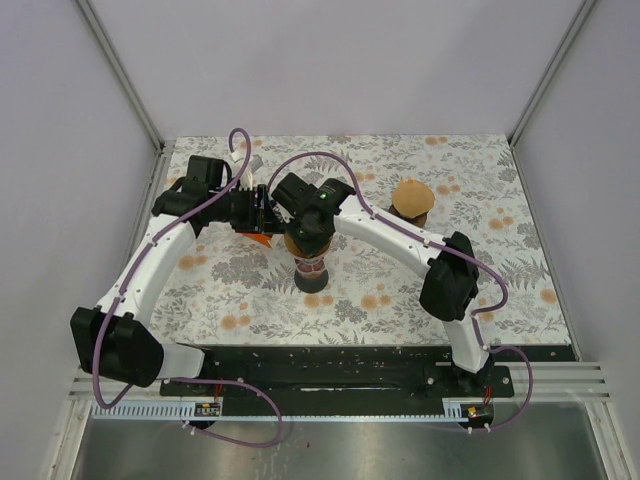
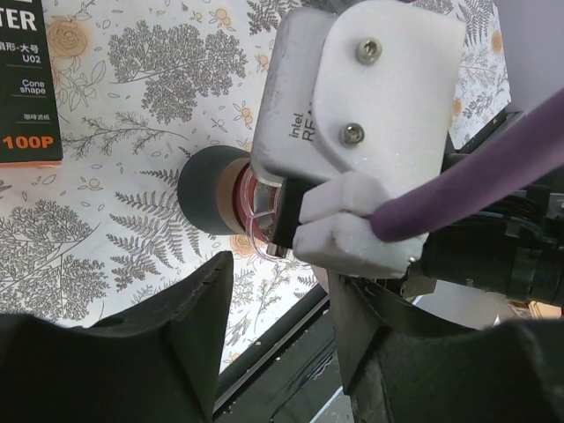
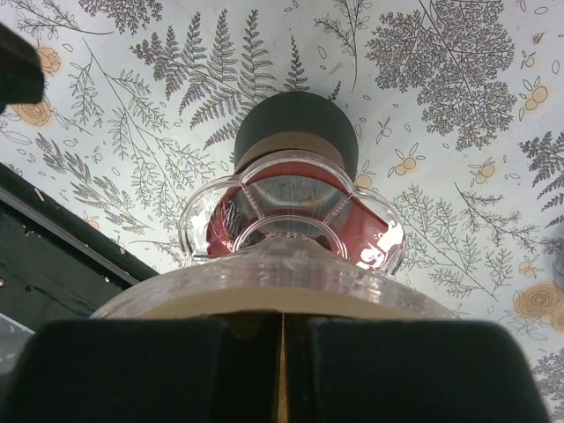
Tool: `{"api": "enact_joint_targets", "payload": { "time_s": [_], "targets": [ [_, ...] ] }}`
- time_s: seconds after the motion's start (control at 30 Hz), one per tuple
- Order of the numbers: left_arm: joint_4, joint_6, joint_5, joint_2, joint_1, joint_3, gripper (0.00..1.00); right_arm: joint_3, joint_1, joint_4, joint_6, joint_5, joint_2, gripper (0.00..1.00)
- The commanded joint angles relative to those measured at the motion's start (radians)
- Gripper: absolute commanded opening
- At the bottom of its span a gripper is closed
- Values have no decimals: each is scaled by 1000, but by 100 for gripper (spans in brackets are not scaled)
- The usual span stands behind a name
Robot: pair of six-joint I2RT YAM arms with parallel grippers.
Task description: Place the coffee filter in the dripper
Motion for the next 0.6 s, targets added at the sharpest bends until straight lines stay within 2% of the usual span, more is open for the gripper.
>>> {"api": "enact_joint_targets", "payload": {
  "time_s": [0.0,0.17,0.33,0.57],
  "targets": [
    [54,-24,51,2,-1,2,50,20,6,-12,-3,-2,39,0],
    [39,-16,55,-1,6,25,50,11,4,-10,3,0,63,0],
    [6,-10,68,-9,66,68,50,-18,-7,-12,14,-14,75,0],
    [26,-21,87,-43,104,21,47,-38,-24,-12,38,-22,97,0]
  ]
}}
